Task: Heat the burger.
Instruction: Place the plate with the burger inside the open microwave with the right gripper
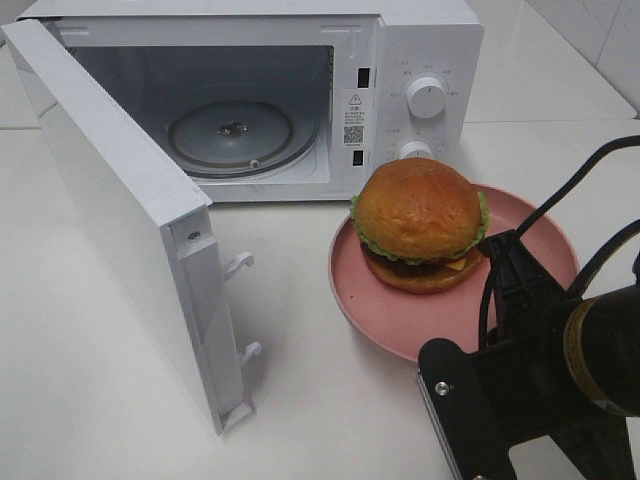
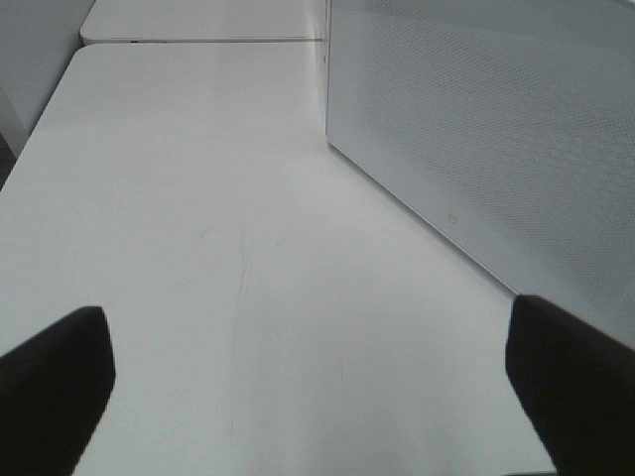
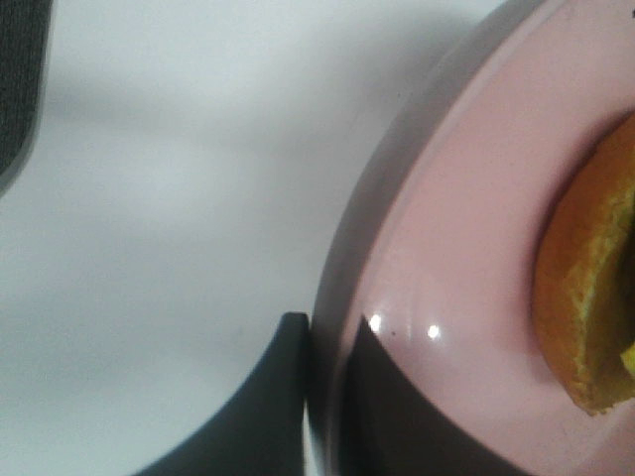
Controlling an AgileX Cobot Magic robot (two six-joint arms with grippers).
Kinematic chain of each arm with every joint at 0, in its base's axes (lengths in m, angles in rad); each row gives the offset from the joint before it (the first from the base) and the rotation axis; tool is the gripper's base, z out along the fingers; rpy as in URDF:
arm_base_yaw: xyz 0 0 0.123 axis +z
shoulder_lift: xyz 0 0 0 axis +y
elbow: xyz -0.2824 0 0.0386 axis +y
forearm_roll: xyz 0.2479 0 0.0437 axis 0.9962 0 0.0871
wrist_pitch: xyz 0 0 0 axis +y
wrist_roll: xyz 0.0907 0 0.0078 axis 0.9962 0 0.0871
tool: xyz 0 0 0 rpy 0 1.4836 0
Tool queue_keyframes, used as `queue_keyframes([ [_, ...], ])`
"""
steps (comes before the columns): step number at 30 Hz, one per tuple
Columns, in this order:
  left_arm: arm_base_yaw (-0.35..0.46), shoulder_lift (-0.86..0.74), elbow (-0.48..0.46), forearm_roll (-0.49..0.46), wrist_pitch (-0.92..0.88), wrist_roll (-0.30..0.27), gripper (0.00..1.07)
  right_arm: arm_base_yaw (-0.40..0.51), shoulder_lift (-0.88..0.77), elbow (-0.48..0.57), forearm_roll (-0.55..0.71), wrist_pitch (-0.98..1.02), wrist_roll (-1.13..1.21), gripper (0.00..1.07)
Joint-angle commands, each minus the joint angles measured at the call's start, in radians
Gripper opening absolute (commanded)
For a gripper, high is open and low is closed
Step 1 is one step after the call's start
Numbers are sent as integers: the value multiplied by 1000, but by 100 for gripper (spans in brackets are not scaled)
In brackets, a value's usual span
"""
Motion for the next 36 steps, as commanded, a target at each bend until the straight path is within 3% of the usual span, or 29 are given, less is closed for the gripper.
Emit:
queue_keyframes([
  [1,2,-19,4,2,-14,-8,100,4,-9,-3,-52,-72,3,1],
  [7,2,-19,4,2,-14,-8,100,1,-9,-2,-55,-112,-69,1],
  [15,2,-19,4,2,-14,-8,100,-114,-9,-3,7,-233,-245,1],
  [19,2,-19,4,2,-14,-8,100,-199,-9,-3,108,-284,-429,1],
  [31,2,-19,4,2,-14,-8,100,-302,-9,-3,324,-326,-833,1],
  [36,2,-19,4,2,-14,-8,100,-375,-9,-3,477,-395,-1023,1],
])
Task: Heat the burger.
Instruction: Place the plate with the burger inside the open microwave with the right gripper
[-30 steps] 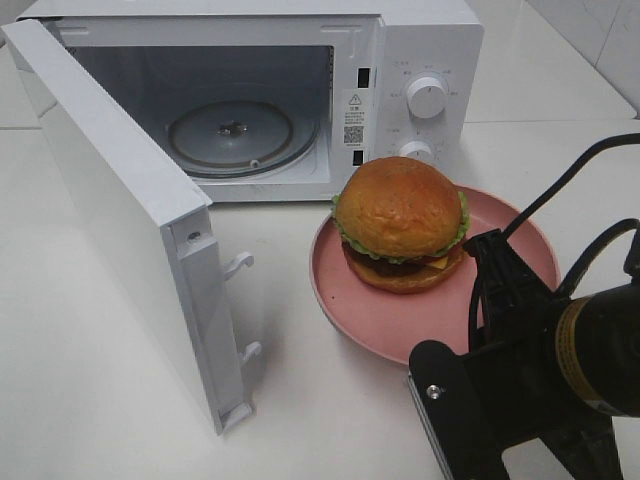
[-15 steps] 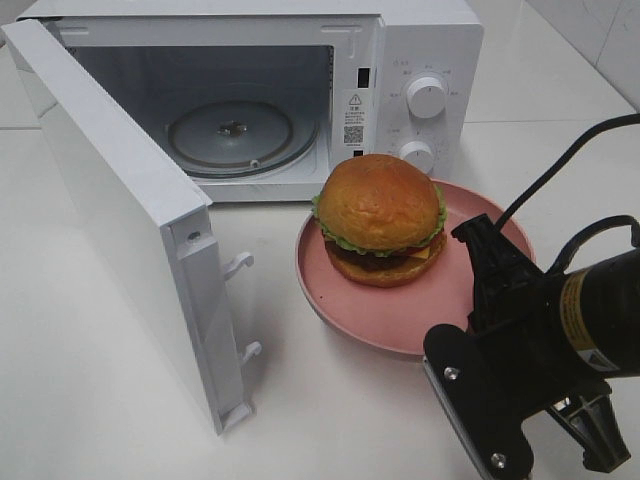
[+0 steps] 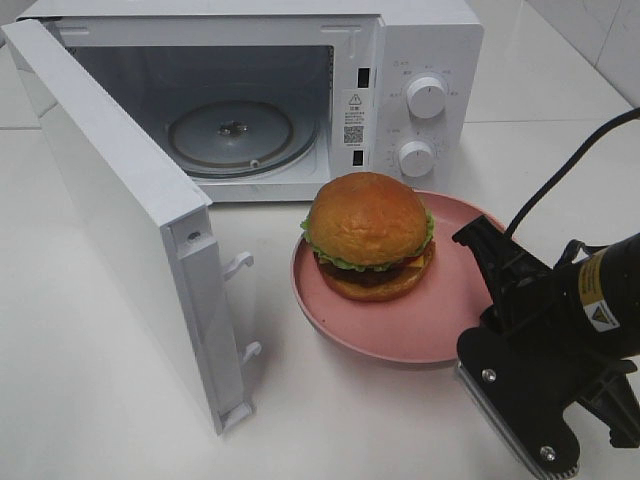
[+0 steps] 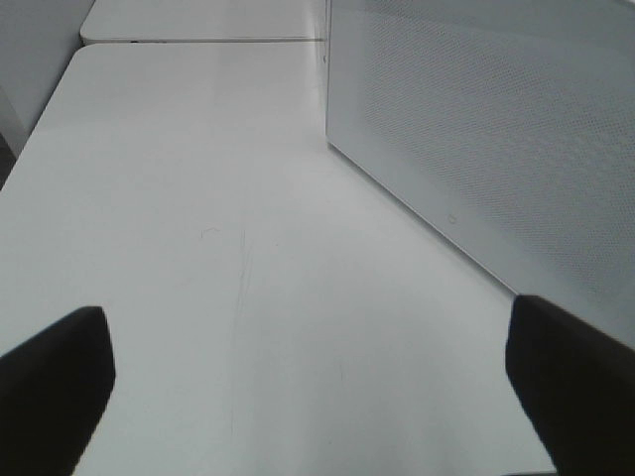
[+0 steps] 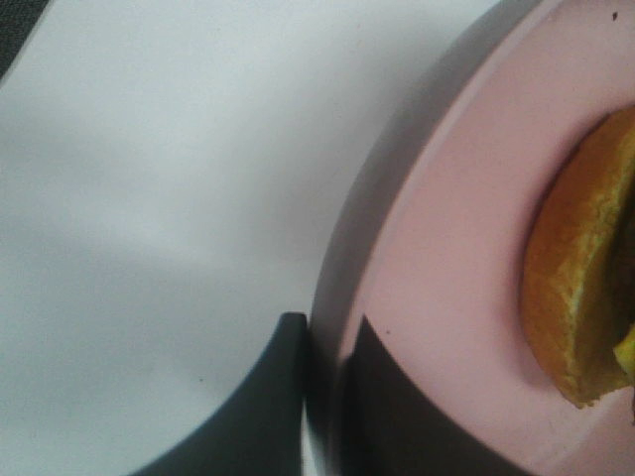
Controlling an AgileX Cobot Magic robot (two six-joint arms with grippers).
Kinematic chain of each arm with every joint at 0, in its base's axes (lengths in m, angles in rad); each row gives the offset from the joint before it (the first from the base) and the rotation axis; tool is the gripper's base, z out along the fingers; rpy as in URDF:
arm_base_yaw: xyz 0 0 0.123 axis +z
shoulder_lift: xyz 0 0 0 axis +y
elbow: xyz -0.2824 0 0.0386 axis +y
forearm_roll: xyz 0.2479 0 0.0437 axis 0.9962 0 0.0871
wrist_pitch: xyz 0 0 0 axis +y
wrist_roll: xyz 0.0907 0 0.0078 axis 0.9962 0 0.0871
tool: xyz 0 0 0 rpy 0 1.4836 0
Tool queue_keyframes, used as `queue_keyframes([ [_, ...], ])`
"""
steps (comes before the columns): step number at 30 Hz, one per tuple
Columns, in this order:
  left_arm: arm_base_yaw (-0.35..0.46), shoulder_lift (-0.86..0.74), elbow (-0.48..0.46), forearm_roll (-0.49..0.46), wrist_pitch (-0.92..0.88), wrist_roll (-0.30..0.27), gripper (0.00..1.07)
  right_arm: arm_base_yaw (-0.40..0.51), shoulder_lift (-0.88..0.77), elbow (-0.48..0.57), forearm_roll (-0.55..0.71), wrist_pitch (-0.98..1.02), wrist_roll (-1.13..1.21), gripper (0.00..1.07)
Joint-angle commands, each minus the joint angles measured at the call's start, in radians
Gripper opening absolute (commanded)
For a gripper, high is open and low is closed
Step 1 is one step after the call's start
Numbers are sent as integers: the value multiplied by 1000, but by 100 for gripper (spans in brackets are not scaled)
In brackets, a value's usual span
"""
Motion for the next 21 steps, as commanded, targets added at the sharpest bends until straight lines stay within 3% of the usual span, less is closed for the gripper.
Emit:
queue_keyframes([
  [1,2,-19,4,2,-14,-8,100,-34,-9,-6,72,-97,-103,1],
  [6,2,-19,4,2,-14,-8,100,-80,-9,-6,204,-121,-258,1],
  [11,2,-19,4,2,-14,-8,100,-128,-8,-18,427,-124,-486,0],
  [21,2,-19,4,2,-14,-8,100,-133,-6,-45,423,-119,-532,0],
])
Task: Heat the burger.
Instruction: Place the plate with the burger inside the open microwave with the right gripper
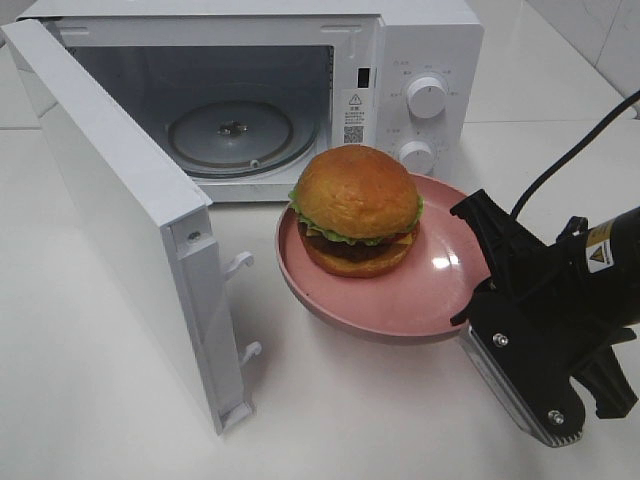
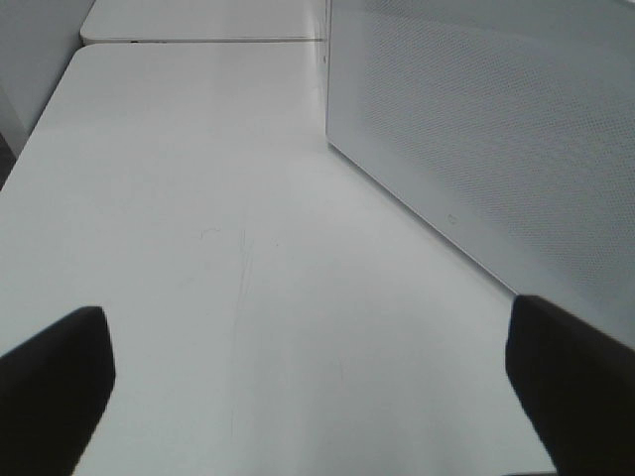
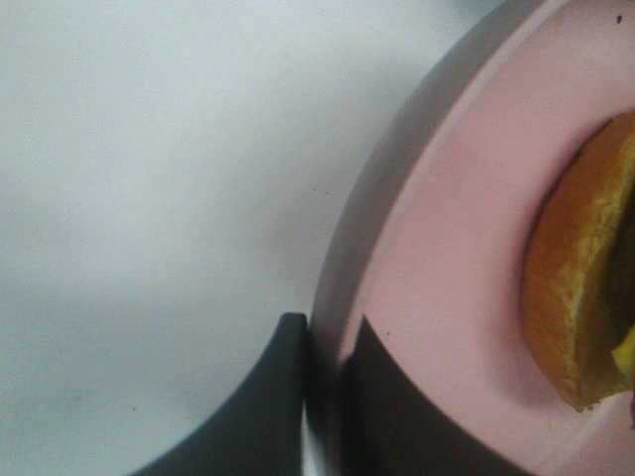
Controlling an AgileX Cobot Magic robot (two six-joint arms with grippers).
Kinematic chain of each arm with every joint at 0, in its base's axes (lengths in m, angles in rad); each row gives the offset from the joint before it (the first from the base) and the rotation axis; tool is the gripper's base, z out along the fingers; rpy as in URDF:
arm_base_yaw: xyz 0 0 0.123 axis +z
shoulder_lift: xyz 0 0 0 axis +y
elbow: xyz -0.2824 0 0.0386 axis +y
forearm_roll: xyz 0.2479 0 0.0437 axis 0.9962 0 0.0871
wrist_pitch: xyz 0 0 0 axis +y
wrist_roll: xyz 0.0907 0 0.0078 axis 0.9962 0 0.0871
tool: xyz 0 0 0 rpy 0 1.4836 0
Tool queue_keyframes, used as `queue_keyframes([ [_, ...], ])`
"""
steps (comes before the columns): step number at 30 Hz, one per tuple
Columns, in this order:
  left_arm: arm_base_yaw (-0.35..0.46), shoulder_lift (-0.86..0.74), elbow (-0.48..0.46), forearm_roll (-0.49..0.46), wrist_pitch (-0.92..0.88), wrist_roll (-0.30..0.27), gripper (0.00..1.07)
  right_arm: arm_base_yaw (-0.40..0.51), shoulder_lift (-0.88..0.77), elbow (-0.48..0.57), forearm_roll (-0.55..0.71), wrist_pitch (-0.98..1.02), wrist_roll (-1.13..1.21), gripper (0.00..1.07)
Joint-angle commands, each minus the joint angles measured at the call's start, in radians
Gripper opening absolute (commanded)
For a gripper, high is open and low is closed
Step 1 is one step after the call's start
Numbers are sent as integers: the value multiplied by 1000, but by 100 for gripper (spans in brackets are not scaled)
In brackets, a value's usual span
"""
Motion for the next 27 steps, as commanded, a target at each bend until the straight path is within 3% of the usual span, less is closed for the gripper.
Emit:
queue_keyframes([
  [1,2,-19,4,2,-14,-8,100,-7,-7,-20,-9,-56,-12,0],
  [9,2,-19,4,2,-14,-8,100,-6,30,-57,-19,-60,-12,0],
  [20,2,-19,4,2,-14,-8,100,-6,156,-184,-24,-66,-12,0],
  [27,2,-19,4,2,-14,-8,100,45,210,-241,-24,-91,-12,0],
])
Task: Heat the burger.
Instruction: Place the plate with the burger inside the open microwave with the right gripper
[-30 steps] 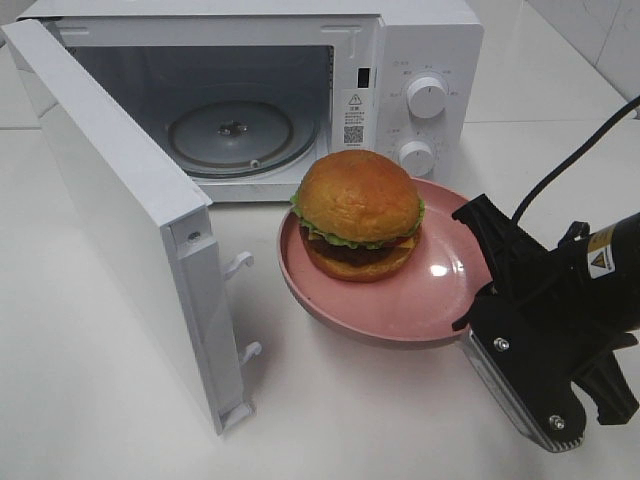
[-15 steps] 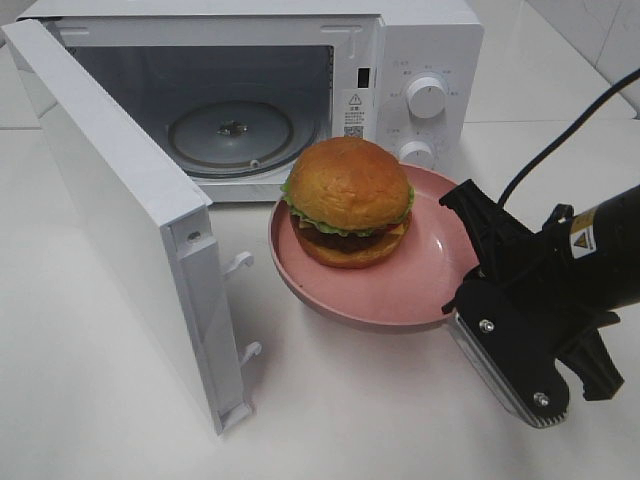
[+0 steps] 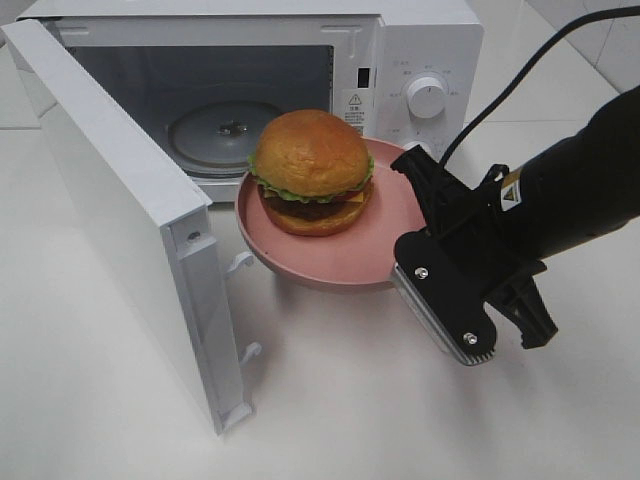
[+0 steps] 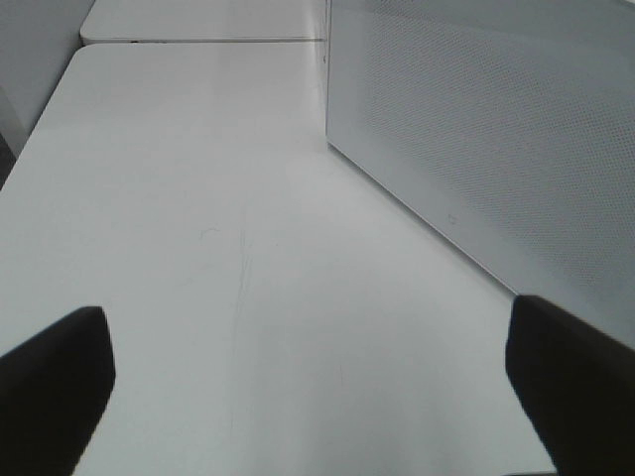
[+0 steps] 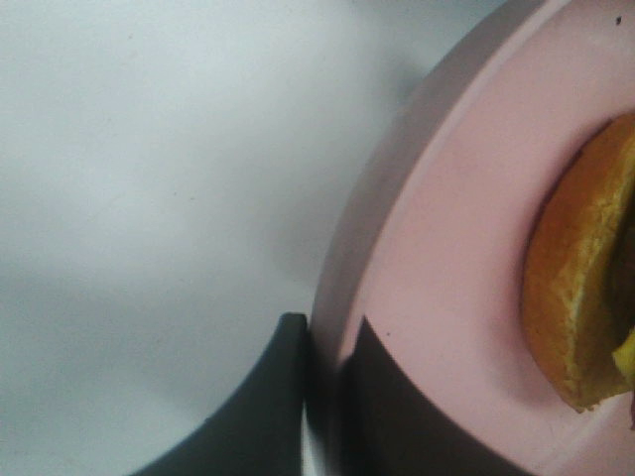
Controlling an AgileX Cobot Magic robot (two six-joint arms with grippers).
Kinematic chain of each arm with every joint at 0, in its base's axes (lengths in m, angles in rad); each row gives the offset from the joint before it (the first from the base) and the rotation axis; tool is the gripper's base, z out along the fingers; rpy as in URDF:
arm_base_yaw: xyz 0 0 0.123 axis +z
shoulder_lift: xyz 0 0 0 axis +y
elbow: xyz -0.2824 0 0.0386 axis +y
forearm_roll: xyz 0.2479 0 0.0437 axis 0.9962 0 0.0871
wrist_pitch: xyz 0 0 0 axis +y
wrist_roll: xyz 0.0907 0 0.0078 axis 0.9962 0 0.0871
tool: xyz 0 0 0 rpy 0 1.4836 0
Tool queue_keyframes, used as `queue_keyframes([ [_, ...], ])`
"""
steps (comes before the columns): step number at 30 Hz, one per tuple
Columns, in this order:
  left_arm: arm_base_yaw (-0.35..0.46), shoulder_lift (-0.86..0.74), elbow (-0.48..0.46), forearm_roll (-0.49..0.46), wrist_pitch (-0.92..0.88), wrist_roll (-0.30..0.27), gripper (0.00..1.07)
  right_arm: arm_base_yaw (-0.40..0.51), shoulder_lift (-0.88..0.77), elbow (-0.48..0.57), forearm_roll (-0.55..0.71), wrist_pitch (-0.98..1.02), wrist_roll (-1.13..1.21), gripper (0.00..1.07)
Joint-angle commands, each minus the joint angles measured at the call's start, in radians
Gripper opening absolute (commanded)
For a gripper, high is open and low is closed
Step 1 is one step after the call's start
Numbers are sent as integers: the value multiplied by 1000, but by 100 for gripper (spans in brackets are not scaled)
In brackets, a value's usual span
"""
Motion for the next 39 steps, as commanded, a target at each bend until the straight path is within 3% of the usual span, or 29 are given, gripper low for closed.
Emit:
queue_keyframes([
  [1,2,-19,4,2,-14,-6,100,24,23,-44,1,-74,-7,0],
  [29,2,-19,4,2,-14,-6,100,49,288,-374,0,25,48,0],
  [39,2,-19,4,2,-14,-6,100,49,374,-514,-58,65,148,0],
])
